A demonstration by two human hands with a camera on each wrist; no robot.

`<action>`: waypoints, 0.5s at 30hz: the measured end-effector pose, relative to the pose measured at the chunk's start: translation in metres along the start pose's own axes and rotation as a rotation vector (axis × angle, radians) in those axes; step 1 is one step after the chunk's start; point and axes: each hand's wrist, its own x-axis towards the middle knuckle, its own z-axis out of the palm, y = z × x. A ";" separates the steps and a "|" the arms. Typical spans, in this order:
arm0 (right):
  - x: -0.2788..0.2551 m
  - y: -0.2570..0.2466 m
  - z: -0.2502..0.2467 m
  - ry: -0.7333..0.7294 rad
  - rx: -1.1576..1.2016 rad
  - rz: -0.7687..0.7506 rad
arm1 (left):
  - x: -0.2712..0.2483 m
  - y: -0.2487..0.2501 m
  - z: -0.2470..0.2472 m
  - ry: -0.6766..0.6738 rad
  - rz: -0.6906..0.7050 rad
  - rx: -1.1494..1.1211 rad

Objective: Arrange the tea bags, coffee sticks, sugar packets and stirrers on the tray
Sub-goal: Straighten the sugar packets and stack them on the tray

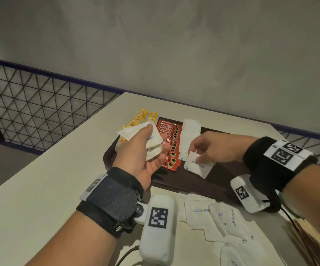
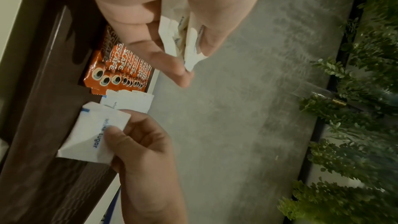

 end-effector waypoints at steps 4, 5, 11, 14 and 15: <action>0.015 -0.003 0.004 0.067 -0.055 -0.006 | 0.002 0.000 0.000 0.015 0.006 0.002; 0.019 -0.003 0.004 0.097 -0.061 -0.007 | 0.003 -0.001 0.000 0.016 0.007 0.006; 0.037 -0.008 0.003 0.164 -0.160 0.020 | 0.000 -0.002 0.001 0.008 0.016 0.011; 0.042 -0.011 0.004 0.181 -0.237 0.041 | -0.002 0.000 0.000 -0.003 0.026 0.003; 0.043 -0.011 0.005 0.187 -0.257 0.046 | -0.002 0.000 0.000 -0.005 0.029 -0.002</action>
